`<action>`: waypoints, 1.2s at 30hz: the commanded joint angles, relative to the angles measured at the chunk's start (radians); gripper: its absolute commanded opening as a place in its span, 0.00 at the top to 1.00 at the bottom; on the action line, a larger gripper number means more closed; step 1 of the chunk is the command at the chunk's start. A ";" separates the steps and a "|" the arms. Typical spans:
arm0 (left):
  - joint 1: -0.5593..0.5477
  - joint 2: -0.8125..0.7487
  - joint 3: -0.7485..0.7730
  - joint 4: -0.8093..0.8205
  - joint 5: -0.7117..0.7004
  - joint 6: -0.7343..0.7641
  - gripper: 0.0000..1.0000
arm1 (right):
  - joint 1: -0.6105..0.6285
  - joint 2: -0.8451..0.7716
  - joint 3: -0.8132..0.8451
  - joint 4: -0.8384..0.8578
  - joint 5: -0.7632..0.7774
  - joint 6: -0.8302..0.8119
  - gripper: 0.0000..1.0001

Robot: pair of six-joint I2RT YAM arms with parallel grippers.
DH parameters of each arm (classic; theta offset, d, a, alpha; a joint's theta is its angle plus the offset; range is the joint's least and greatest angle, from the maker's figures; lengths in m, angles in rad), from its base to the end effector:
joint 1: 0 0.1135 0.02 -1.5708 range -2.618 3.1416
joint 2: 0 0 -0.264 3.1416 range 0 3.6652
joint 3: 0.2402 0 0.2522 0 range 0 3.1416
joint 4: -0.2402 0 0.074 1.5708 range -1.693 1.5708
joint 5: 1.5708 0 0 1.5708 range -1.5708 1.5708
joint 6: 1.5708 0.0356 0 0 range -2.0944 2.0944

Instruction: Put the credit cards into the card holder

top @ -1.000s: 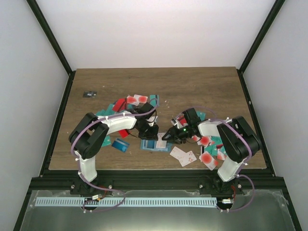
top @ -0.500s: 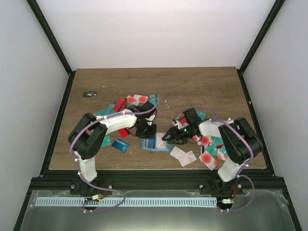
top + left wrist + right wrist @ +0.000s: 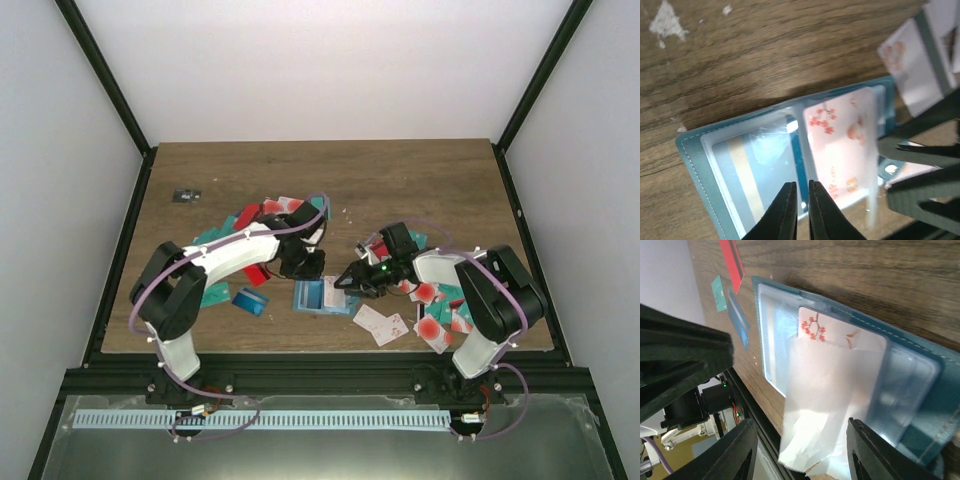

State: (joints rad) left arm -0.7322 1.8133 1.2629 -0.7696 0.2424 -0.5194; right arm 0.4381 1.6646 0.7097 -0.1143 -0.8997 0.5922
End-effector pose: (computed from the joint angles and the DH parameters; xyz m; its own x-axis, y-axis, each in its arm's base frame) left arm 0.2550 -0.2407 0.1876 -0.9695 0.2236 -0.1000 0.2443 0.9136 -0.3251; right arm 0.2430 0.1446 0.1268 -0.9964 -0.0834 -0.0157 -0.0586 0.5423 0.8381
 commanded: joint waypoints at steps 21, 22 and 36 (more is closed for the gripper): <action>-0.013 0.055 0.027 0.179 0.266 0.082 0.85 | 0.002 -0.201 -0.047 -0.030 0.127 0.028 0.54; -0.013 0.065 0.027 0.179 0.265 0.087 0.86 | 0.002 -0.200 -0.052 -0.030 0.134 0.030 0.54; -0.014 0.130 0.026 0.103 0.159 0.166 0.93 | 0.001 -0.053 -0.028 0.061 0.092 0.053 0.56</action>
State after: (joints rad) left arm -0.7406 1.9278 1.2728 -0.6422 0.4366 -0.3889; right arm 0.4400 1.5764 0.6537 -0.1013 -0.7864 0.6334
